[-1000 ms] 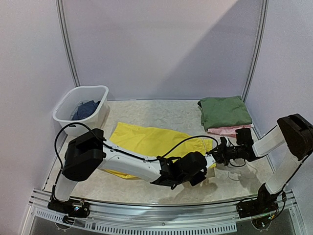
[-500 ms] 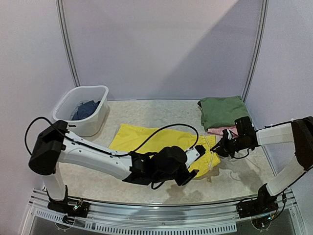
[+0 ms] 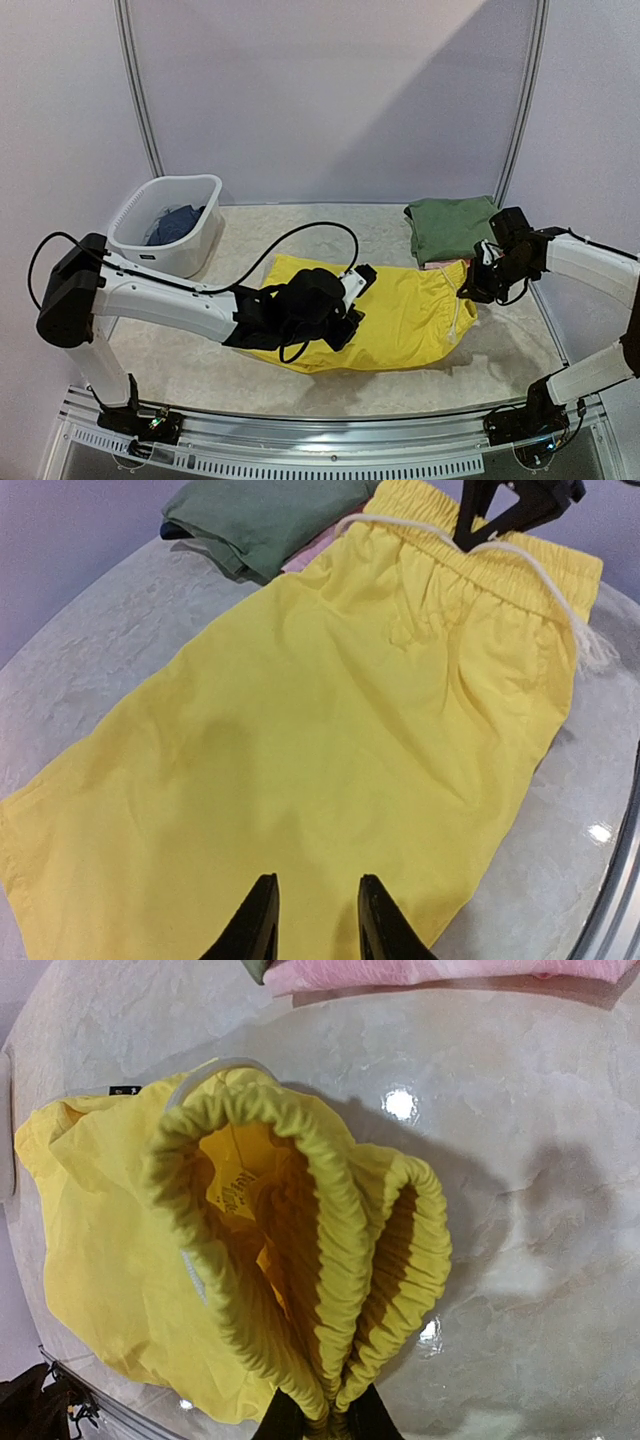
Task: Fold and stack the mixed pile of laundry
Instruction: Fold the rectangle-folded shorts at the center of the board.
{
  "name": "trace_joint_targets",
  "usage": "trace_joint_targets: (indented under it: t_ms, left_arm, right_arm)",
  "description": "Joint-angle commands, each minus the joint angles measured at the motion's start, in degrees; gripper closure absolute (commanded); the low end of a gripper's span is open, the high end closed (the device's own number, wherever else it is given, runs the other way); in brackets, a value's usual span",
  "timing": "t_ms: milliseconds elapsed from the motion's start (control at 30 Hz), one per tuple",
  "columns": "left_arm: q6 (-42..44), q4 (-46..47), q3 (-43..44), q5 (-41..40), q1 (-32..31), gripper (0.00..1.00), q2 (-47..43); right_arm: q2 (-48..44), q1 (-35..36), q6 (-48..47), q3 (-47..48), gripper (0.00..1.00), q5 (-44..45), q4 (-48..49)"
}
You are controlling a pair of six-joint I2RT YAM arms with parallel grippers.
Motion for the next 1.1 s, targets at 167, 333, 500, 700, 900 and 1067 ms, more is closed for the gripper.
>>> trace_joint_targets:
  t_ms: [167, 333, 500, 700, 900, 1067]
  left_arm:
    - [-0.6, 5.4, 3.7, 8.2, 5.9, 0.74, 6.3]
    - [-1.4, 5.0, 13.6, 10.6, 9.3, 0.75, 15.4]
    - [-4.6, 4.7, 21.8, 10.7, 12.2, 0.75, 23.7]
    - [-8.2, -1.1, 34.9, 14.1, 15.4, 0.75, 34.9]
    - [-11.3, -2.5, 43.8, 15.4, 16.2, 0.75, 41.2]
    - [-12.0, -8.9, 54.8, 18.4, 16.7, 0.74, 48.9]
  right_arm:
    - [-4.0, 2.4, -1.8, 10.3, 1.0, 1.5, -11.8]
    - [-5.6, 4.3, -1.5, 11.1, 1.0, 1.2, -12.9]
    - [-8.4, 4.5, -0.7, 11.0, 1.0, 0.6, -13.6]
    - [-10.0, 4.5, -0.9, 12.5, 1.0, 0.3, -15.1]
    - [-11.1, 4.5, -1.9, 12.9, 1.0, -1.2, -16.2]
    - [-11.7, 4.5, -2.0, 14.1, 1.0, -4.7, -14.7]
